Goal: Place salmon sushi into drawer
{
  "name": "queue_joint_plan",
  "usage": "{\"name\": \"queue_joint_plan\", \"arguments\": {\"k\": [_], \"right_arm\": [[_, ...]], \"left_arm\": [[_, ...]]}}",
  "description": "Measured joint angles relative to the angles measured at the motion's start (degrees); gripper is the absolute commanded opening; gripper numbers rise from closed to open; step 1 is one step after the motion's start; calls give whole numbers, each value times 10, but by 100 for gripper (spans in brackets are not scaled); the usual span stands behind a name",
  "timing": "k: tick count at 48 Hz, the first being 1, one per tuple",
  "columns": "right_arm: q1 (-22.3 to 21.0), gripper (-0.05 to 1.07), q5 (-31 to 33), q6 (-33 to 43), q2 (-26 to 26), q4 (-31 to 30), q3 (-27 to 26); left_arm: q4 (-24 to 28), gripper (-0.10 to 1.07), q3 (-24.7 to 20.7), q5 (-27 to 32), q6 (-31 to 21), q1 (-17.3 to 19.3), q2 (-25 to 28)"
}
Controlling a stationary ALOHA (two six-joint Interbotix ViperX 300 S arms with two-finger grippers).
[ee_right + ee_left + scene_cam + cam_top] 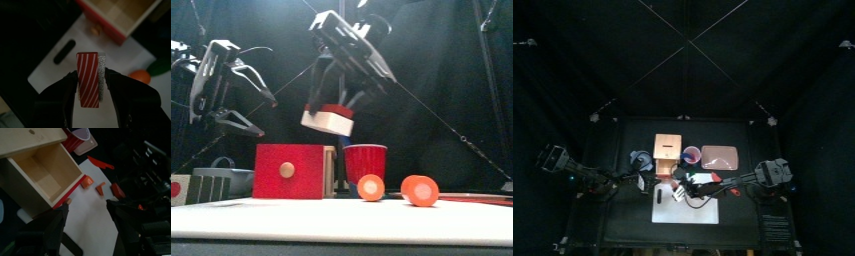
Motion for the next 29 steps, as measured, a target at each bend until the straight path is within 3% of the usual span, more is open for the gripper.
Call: {"name": "queue_joint_plan", "arguments": {"k": [13, 29], "right_arm": [[-68, 68, -28, -1, 47, -62, -65], [-97, 68, -30, -2, 76, -89, -95]], "left_arm": [[0, 95, 12, 3, 0, 3, -13], [-1, 95, 33, 4, -1, 5, -46]]}}
